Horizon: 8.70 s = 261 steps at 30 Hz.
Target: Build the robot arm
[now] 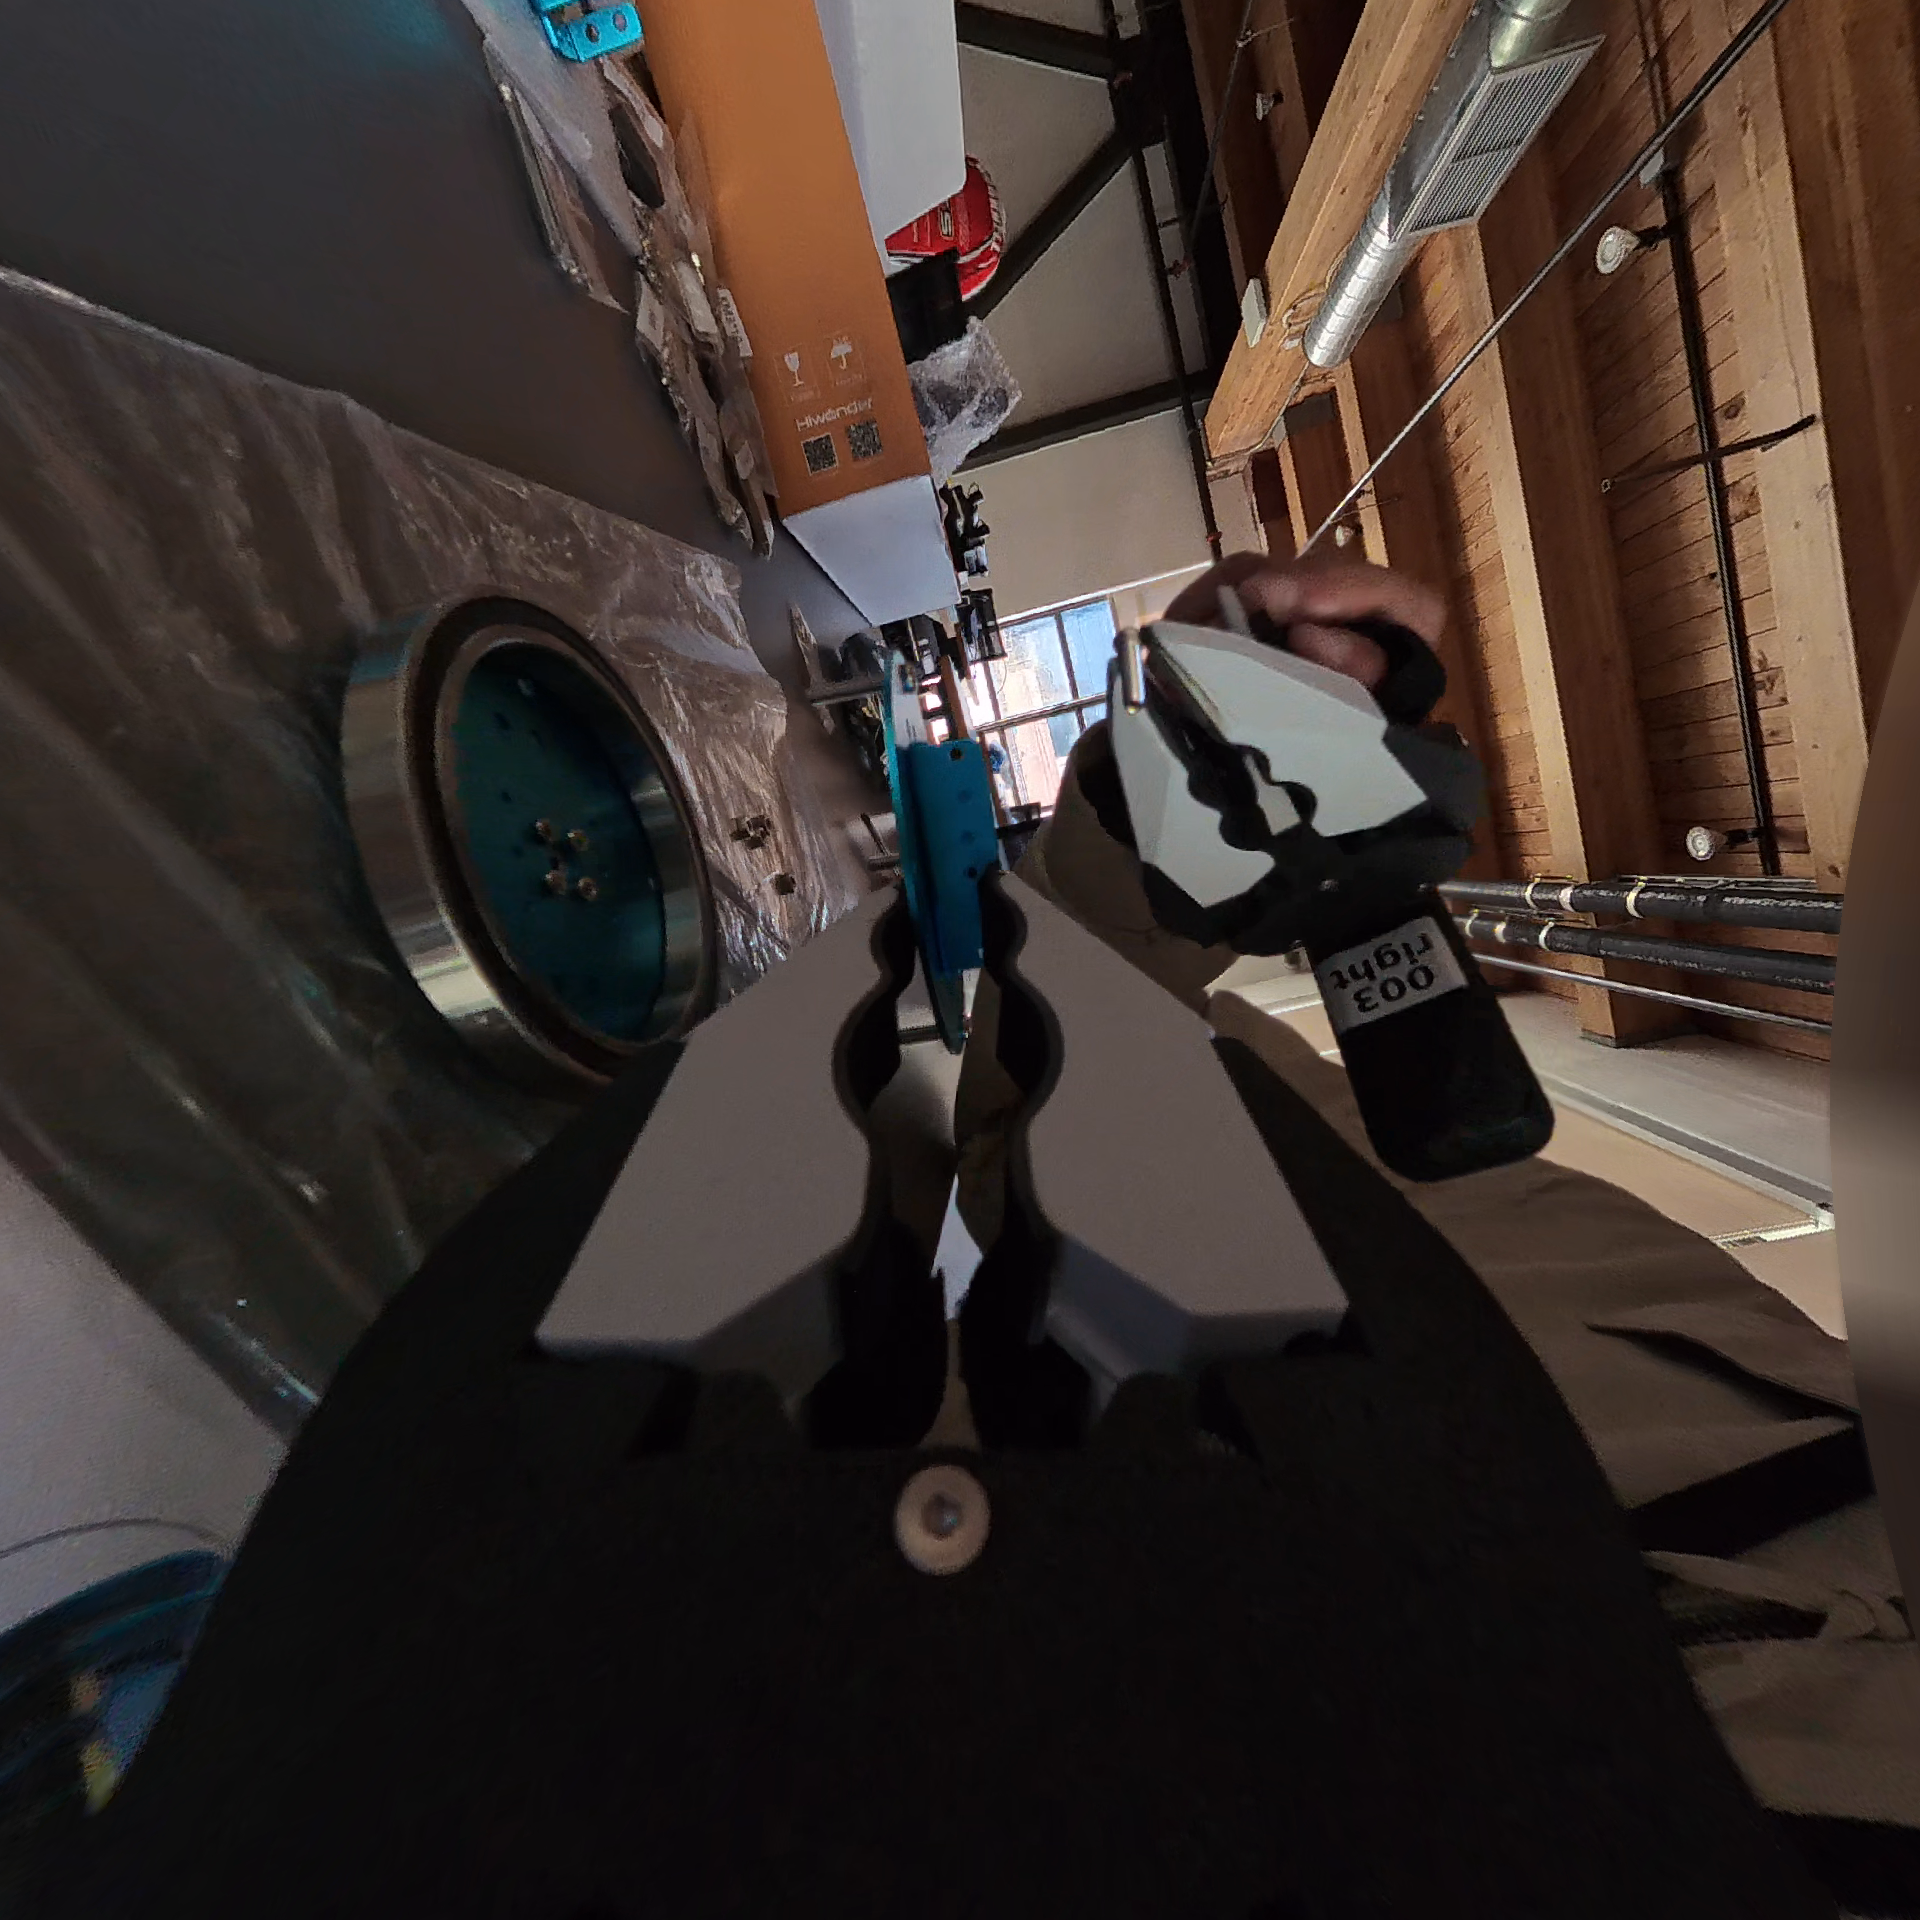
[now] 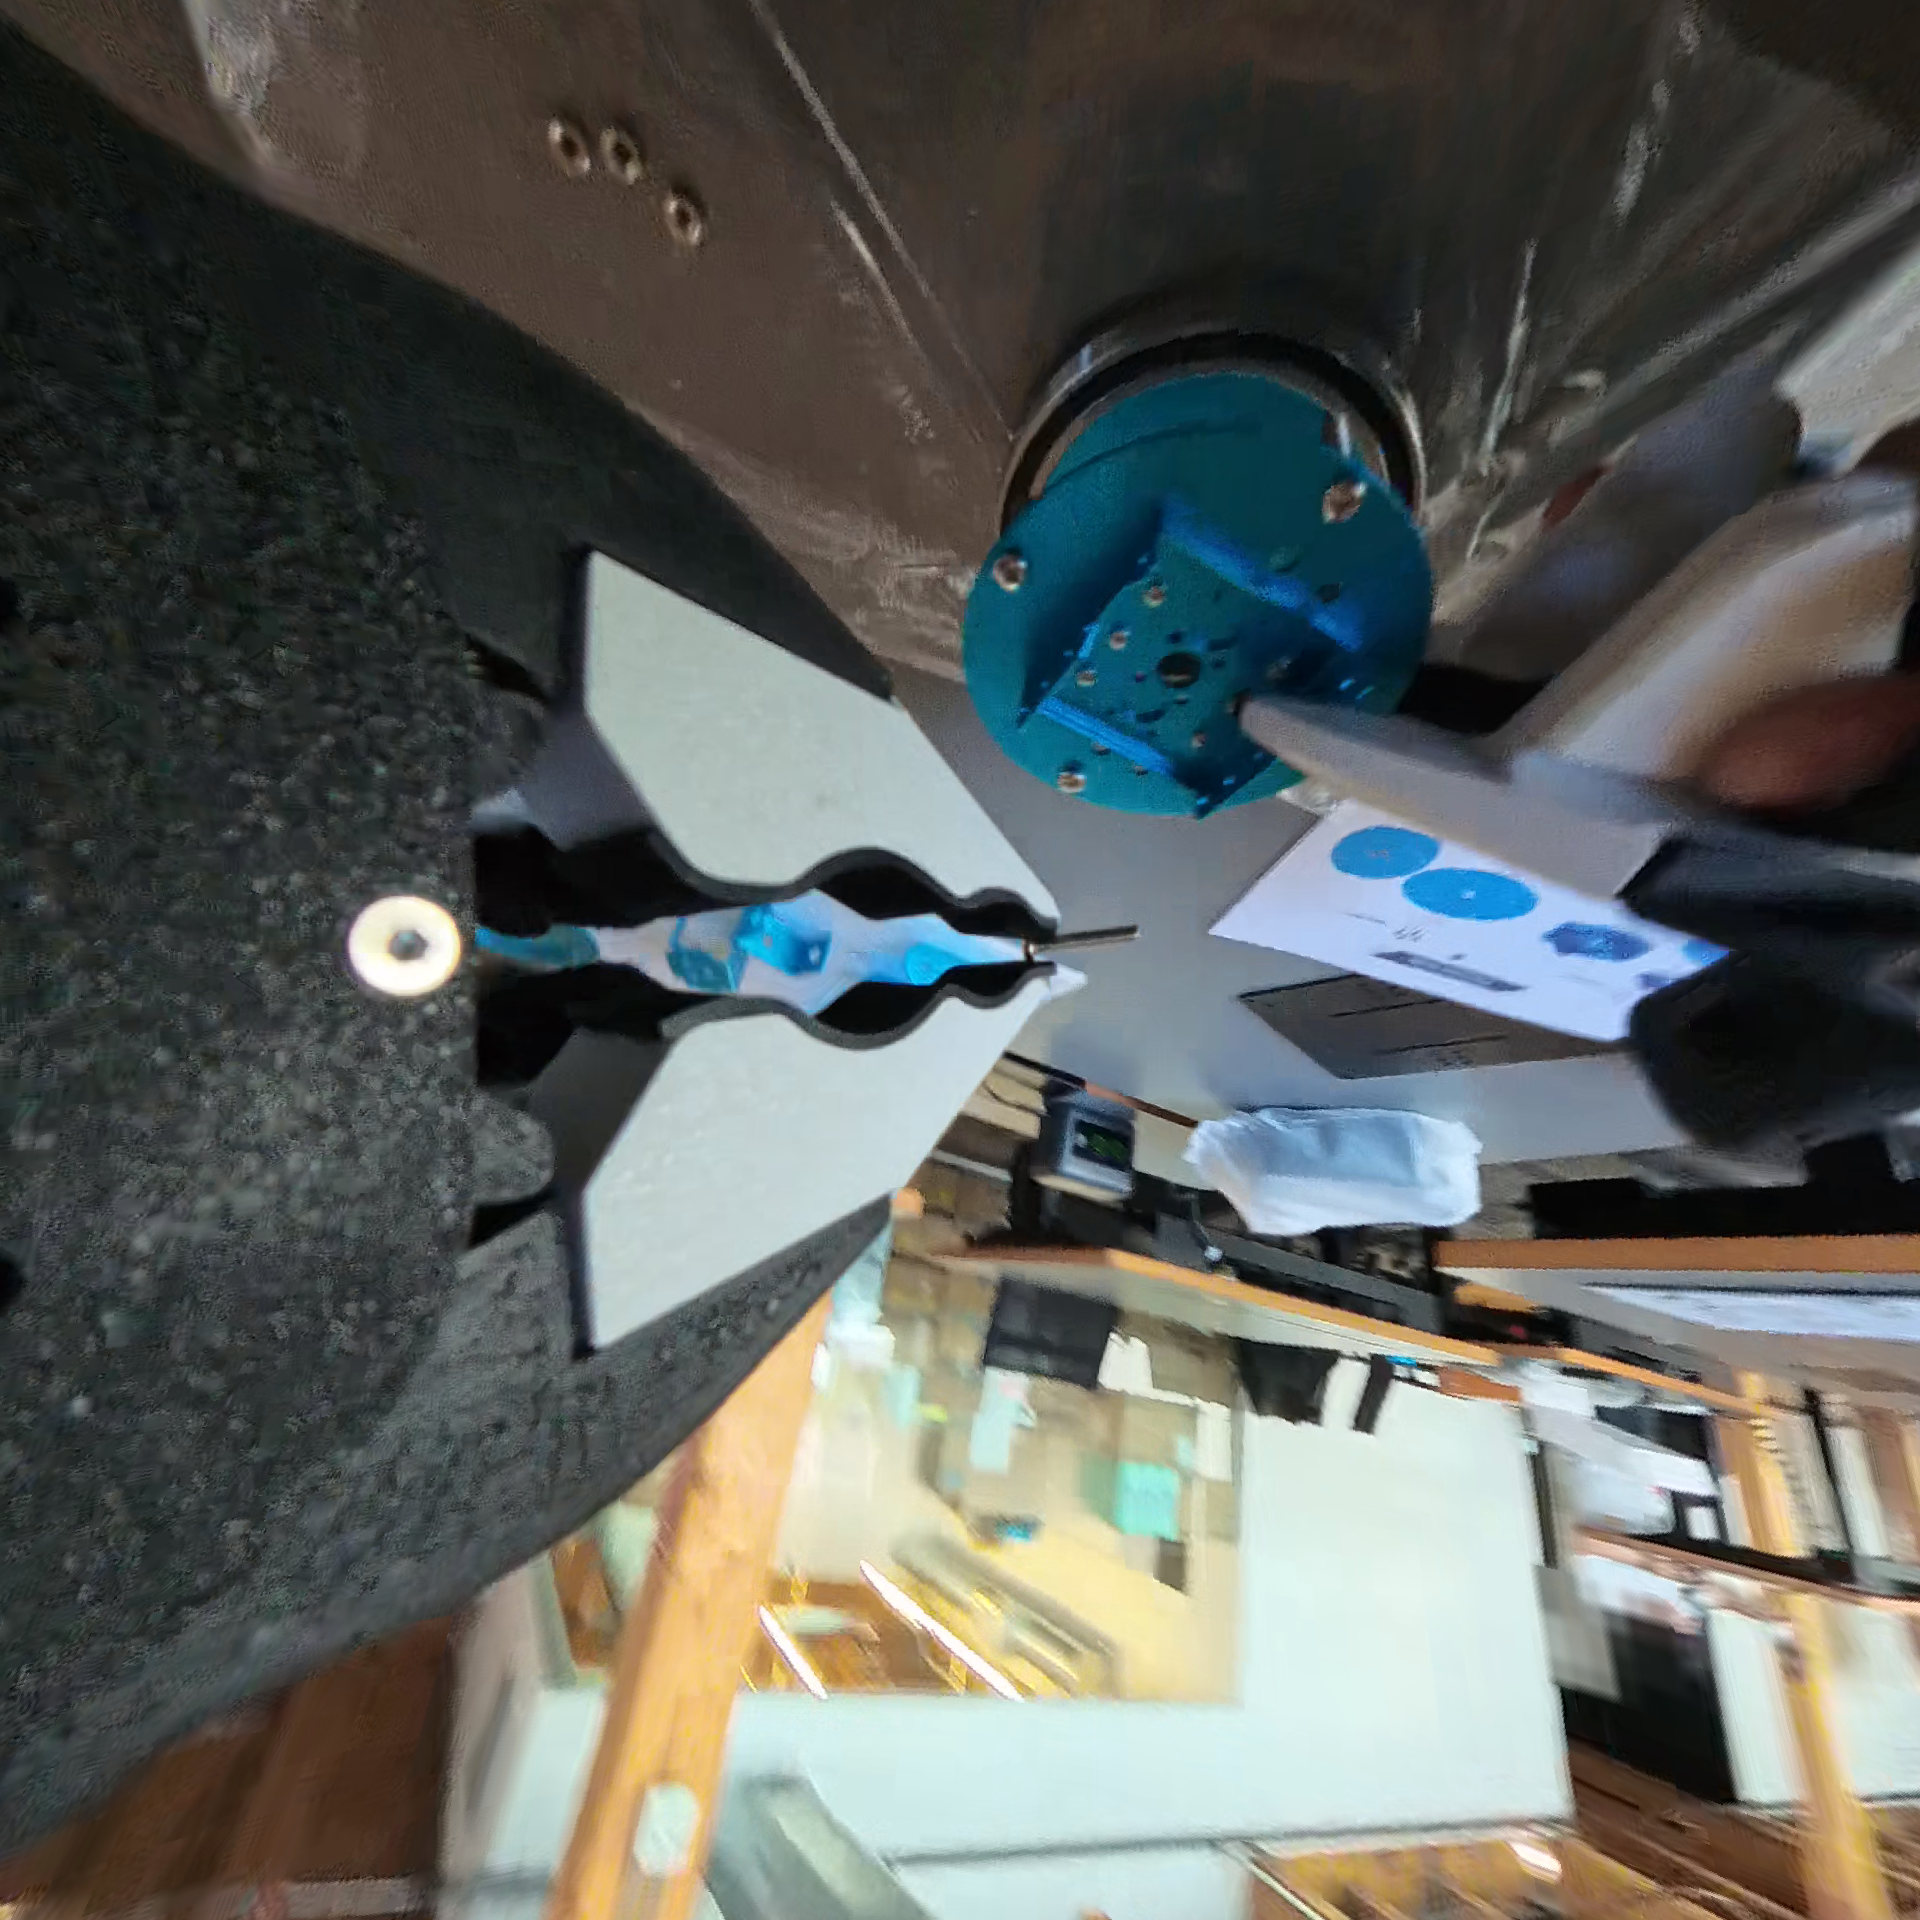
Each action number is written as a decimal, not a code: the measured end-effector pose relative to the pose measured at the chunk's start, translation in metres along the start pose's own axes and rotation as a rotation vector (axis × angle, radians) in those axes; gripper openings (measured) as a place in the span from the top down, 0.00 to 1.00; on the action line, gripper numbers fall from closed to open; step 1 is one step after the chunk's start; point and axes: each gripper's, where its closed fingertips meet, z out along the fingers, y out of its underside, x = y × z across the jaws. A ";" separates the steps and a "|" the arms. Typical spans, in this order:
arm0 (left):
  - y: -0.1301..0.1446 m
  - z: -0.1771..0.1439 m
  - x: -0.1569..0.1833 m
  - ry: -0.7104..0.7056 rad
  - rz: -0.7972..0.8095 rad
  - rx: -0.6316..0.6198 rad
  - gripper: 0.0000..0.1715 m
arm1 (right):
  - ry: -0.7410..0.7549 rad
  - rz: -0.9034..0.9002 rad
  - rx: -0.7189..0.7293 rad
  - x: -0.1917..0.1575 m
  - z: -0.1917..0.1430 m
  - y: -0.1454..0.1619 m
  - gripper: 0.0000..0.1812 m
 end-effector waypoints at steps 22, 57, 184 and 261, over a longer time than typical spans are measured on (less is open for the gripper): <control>0.014 0.007 0.000 0.011 0.016 -0.069 0.93 | -0.323 0.712 -0.096 -0.016 -0.003 0.047 0.92; 0.008 0.043 0.012 0.065 -0.043 -0.133 0.93 | -0.105 1.302 0.398 -0.058 -0.043 0.012 0.77; 0.026 0.014 0.040 -0.028 0.508 -0.187 1.00 | -0.832 2.214 0.649 -0.080 -0.033 0.003 0.90; 0.094 0.011 -0.056 -0.684 1.021 -0.447 0.93 | -0.816 2.236 0.610 -0.085 -0.030 0.007 0.90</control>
